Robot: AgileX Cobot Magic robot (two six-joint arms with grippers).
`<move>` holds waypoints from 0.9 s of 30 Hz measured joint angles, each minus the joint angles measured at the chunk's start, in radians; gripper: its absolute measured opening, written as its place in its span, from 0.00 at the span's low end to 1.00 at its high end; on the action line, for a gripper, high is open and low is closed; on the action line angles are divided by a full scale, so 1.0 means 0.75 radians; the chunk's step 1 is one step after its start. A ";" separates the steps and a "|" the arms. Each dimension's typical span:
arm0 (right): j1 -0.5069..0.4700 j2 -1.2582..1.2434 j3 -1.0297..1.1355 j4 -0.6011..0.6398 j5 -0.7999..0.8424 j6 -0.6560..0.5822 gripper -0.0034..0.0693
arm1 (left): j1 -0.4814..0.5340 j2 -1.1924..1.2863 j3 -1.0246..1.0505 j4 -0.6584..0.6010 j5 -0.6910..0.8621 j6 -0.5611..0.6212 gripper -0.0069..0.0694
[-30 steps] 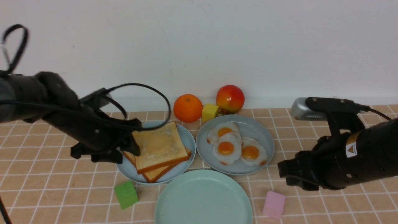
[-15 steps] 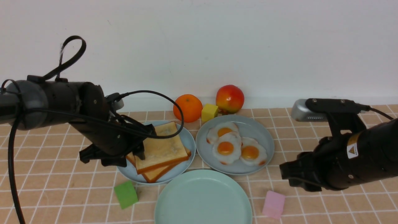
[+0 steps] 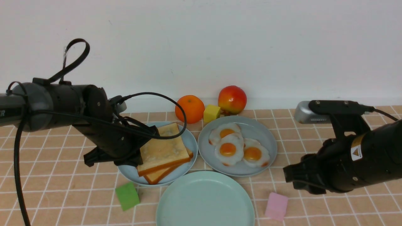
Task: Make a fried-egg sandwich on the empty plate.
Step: Use the left arm to grab a slice of bread, then use the left arm to put a slice of bread into the empty plate in the middle
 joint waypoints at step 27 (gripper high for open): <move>0.000 0.000 0.000 -0.019 0.019 0.000 0.38 | 0.000 -0.249 0.023 -0.153 0.091 0.245 0.07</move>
